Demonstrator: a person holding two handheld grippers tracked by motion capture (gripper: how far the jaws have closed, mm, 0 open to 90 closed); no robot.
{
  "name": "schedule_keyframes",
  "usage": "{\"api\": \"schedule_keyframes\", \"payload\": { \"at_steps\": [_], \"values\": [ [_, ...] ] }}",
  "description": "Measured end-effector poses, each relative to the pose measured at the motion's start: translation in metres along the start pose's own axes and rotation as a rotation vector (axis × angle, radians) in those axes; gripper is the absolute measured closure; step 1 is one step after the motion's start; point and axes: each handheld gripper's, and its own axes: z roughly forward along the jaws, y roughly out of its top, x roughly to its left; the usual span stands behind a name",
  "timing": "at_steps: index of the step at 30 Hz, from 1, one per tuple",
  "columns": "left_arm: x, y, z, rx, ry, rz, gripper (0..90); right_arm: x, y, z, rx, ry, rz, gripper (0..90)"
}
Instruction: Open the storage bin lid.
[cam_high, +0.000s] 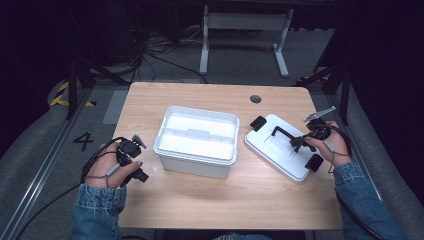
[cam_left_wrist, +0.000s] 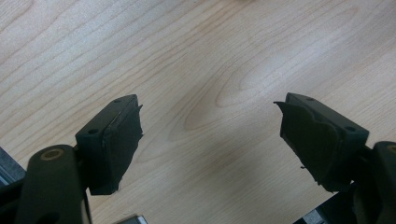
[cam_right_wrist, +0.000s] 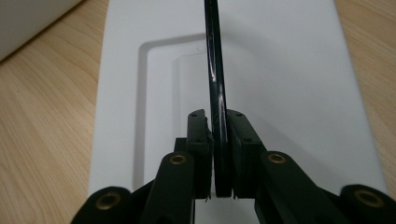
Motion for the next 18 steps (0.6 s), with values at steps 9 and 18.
{"api": "schedule_keyframes", "payload": {
  "at_steps": [9,18],
  "values": [
    [0.000,0.000,0.000,-0.001,-0.002,0.002,21.4,0.004,0.008,-0.012,-0.074,-0.052,-0.042,51.6],
    [0.000,-0.004,-0.001,0.001,-0.001,0.000,21.4,0.027,0.020,-0.027,-0.110,-0.052,-0.106,48.5]
  ]
}}
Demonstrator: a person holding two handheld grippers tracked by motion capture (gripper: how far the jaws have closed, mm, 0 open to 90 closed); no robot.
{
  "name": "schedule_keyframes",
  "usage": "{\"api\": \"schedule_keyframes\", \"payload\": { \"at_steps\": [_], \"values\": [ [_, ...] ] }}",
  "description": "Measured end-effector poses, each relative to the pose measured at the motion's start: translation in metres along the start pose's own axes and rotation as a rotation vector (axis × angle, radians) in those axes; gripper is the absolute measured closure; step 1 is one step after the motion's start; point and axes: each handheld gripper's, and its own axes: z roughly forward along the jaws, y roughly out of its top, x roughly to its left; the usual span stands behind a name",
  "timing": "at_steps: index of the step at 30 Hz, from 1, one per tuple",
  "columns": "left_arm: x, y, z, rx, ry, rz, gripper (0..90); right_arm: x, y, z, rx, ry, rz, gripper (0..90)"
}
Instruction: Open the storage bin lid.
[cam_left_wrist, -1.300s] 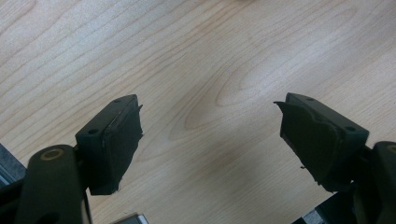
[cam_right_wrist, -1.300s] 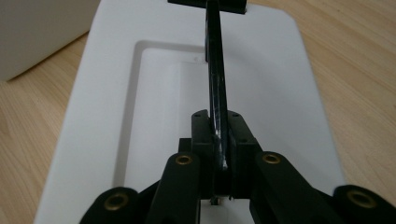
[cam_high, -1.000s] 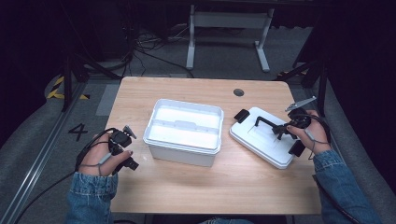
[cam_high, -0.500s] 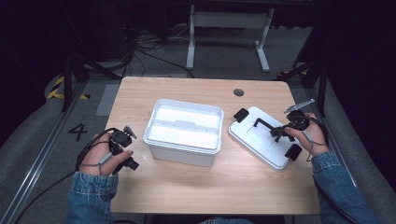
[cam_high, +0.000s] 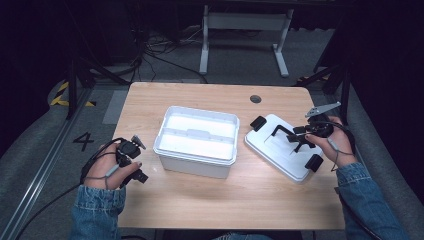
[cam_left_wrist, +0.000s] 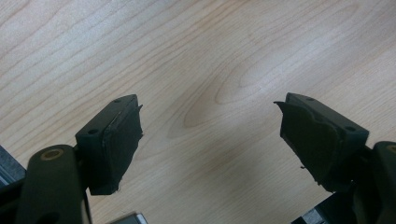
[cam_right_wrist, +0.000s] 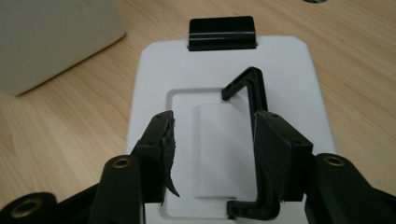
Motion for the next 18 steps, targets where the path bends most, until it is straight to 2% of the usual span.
{"api": "schedule_keyframes", "payload": {
  "at_steps": [3,8,11,13,16,18],
  "values": [
    [-0.001,-0.002,-0.001,-0.005,0.000,-0.013,21.4,0.006,0.003,-0.003,-0.007,0.004,-0.011,48.0],
    [-0.002,-0.004,-0.002,-0.007,0.005,-0.019,21.3,0.031,0.008,-0.010,-0.039,0.044,-0.034,46.8],
    [-0.002,-0.003,-0.001,-0.002,0.003,-0.001,21.3,0.044,0.009,-0.013,-0.044,0.061,-0.054,46.3],
    [-0.003,-0.004,0.000,0.000,0.000,-0.010,21.4,0.053,0.009,-0.014,-0.050,0.073,-0.061,46.3],
    [-0.003,-0.005,-0.001,0.001,-0.002,-0.012,21.4,0.065,0.007,-0.015,-0.061,0.096,-0.059,45.5],
    [-0.003,-0.005,-0.002,0.000,0.001,-0.008,21.3,0.071,0.005,-0.015,-0.074,0.115,-0.037,45.2]
  ]
}}
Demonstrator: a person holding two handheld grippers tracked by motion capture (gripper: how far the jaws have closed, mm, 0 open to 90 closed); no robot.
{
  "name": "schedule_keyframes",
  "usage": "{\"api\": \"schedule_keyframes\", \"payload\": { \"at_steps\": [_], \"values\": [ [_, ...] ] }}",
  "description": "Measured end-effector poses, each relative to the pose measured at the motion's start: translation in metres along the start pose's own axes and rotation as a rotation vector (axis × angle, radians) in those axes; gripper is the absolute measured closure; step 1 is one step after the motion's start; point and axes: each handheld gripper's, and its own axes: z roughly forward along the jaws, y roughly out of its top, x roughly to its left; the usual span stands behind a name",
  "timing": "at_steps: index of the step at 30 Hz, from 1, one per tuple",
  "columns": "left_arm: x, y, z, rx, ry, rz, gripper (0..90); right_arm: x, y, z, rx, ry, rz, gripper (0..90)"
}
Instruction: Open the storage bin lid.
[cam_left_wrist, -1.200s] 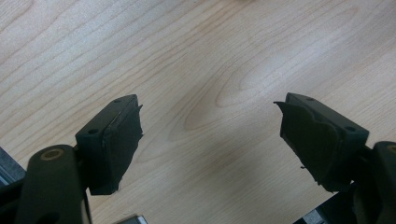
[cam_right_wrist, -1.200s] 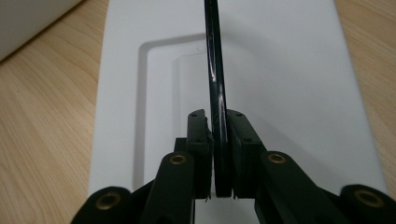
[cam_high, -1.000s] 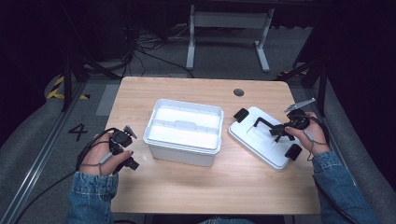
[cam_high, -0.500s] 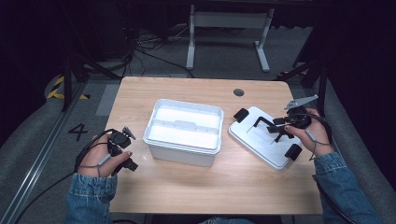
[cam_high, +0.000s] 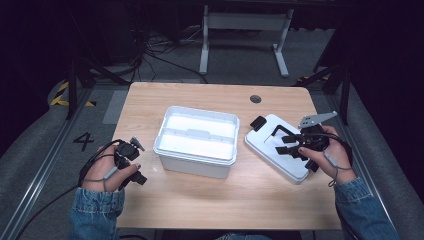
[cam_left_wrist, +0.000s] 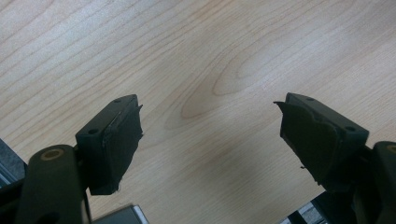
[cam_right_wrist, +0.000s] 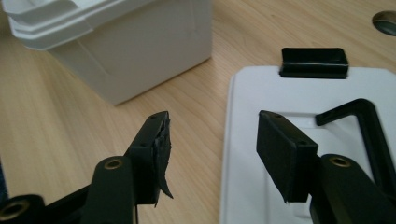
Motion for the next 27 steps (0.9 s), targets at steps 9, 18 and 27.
{"api": "schedule_keyframes", "payload": {
  "at_steps": [9,18,27],
  "values": [
    [0.000,0.002,0.000,0.000,0.006,0.016,21.4,0.024,-0.015,0.005,-0.009,-0.043,0.039,45.1],
    [0.000,0.003,-0.001,-0.005,0.006,0.023,21.4,0.039,-0.024,0.017,0.050,-0.034,0.033,43.8],
    [0.000,0.004,0.000,-0.010,0.000,0.011,21.4,0.048,-0.038,0.040,0.092,-0.017,0.027,42.2]
  ]
}}
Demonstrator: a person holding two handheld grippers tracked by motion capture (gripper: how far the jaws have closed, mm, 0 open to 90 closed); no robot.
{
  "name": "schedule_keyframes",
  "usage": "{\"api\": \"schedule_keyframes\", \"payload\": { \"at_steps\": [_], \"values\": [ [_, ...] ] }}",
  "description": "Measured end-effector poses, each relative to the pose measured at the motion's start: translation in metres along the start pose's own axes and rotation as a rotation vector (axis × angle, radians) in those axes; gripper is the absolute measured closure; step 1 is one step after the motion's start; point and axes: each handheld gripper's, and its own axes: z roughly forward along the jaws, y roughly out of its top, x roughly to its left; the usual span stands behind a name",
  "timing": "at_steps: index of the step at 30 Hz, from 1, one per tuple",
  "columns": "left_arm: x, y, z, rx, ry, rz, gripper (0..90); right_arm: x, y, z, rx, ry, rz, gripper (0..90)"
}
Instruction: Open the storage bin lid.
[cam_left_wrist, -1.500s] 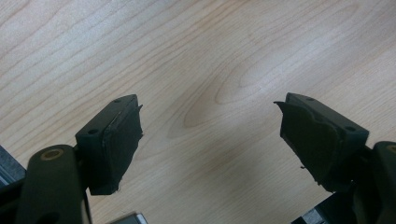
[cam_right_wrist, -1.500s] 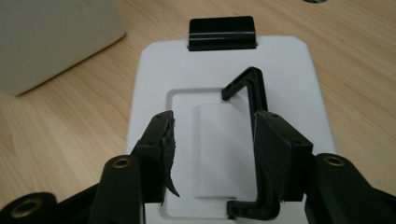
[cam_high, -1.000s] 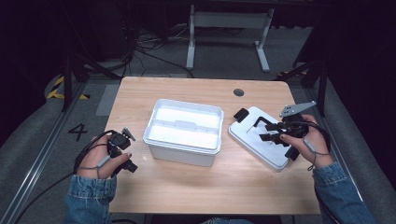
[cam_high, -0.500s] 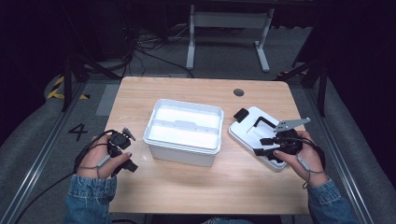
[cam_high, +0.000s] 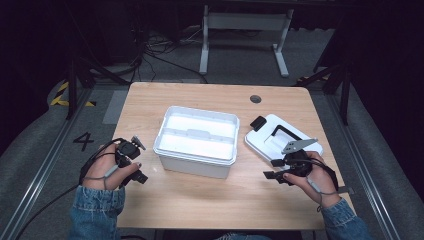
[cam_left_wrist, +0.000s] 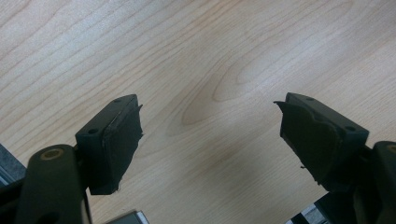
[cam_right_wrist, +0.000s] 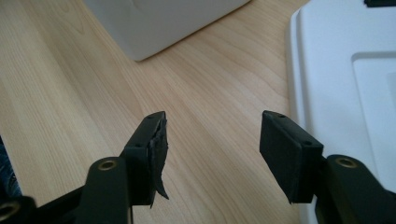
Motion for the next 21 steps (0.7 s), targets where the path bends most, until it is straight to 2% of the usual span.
{"api": "schedule_keyframes", "payload": {
  "at_steps": [7,13,18,21],
  "values": [
    [0.001,0.004,0.001,0.002,-0.001,0.019,21.3,0.007,-0.007,0.013,0.005,-0.004,-0.012,41.8],
    [0.001,0.005,0.003,-0.022,-0.012,0.015,21.3,0.014,-0.019,0.030,-0.039,-0.001,-0.014,42.2],
    [0.001,0.006,0.003,-0.024,-0.014,0.022,21.3,0.018,-0.027,0.043,-0.034,-0.011,-0.029,42.2],
    [0.001,0.005,0.003,-0.029,-0.007,0.017,21.3,0.020,-0.028,0.048,-0.038,-0.001,-0.036,42.2]
  ]
}}
